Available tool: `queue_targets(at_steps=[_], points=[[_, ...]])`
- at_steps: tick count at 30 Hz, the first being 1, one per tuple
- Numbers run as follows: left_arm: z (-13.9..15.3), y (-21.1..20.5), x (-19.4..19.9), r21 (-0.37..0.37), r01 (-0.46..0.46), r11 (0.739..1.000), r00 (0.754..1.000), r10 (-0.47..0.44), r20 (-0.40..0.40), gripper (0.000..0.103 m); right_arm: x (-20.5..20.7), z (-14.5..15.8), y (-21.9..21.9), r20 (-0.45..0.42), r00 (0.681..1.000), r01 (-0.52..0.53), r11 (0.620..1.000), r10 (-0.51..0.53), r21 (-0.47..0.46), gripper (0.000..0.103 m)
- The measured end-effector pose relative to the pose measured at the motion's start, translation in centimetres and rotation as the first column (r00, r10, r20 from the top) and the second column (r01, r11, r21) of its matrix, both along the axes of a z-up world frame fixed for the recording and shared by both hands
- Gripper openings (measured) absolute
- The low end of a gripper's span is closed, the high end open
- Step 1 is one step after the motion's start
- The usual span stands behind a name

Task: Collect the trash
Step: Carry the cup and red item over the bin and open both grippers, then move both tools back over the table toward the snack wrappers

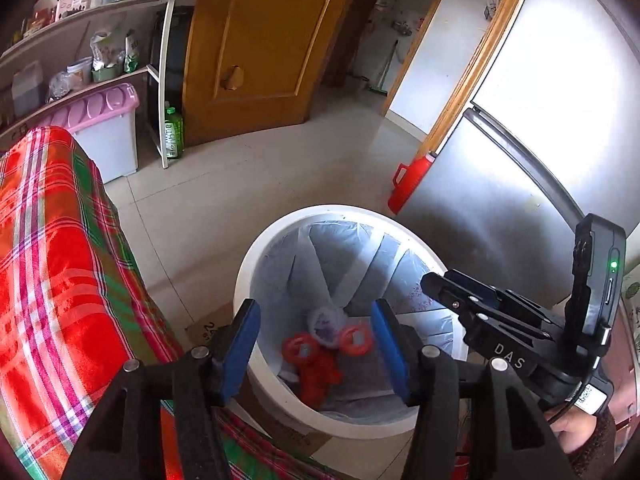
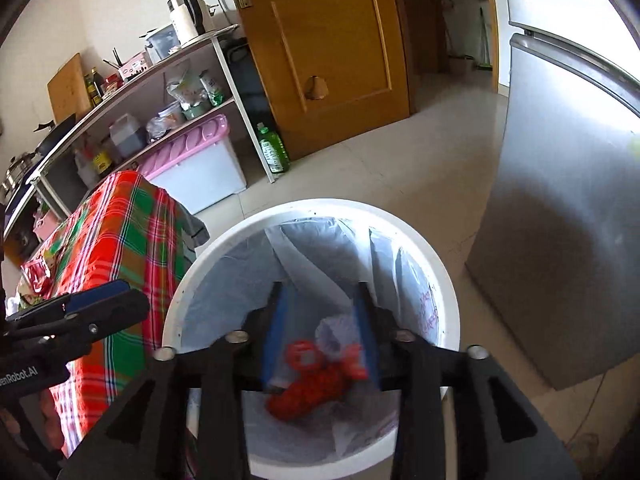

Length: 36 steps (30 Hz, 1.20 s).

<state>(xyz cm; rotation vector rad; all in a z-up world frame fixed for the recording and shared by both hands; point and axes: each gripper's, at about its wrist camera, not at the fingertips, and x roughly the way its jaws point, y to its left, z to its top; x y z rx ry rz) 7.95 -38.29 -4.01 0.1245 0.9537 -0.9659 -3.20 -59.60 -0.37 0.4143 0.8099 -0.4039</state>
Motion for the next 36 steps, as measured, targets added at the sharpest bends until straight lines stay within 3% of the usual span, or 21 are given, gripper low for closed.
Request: queue_targets(at_steps=[9, 13, 18, 25, 32, 36], points=[[1.8, 2.7, -0.6, 0.010, -0.033, 0.999, 0.998, 0.033, 0.056, 0.057, 0.1, 1.3, 2.1, 0.012, 1.000, -0.022, 0.999, 0.022, -0.024, 0.046], [3.4, 5.7, -0.8, 0.019, -0.105, 0.994, 0.983, 0.101, 0.151, 0.057, 0.5, 2.8, 3.9, 0.042, 0.998, -0.047, 0.998, 0.050, -0.052, 0.046], [5.2, 10.3, 0.1, -0.018, -0.196, 0.981, 0.965, 0.196, 0.175, 0.057, 1.8, 4.3, 6.6, 0.078, 0.991, -0.103, 0.992, 0.109, -0.074, 0.046], [6.1, 17.1, 1.7, -0.058, -0.311, 0.949, 0.935, 0.316, 0.163, 0.057, 4.6, 5.1, 12.0, 0.106, 0.966, -0.231, 0.971, 0.237, -0.067, 0.046], [5.7, 25.1, 3.6, -0.051, -0.453, 0.890, 0.874, 0.455, 0.172, 0.058, 8.1, 5.1, 18.6, 0.114, 0.915, -0.382, 0.922, 0.387, -0.061, 0.046], [5.5, 28.8, 4.3, -0.060, -0.489, 0.870, 0.855, 0.492, 0.166, 0.058, 9.8, 4.8, 21.9, 0.110, 0.888, -0.444, 0.895, 0.446, -0.047, 0.046]])
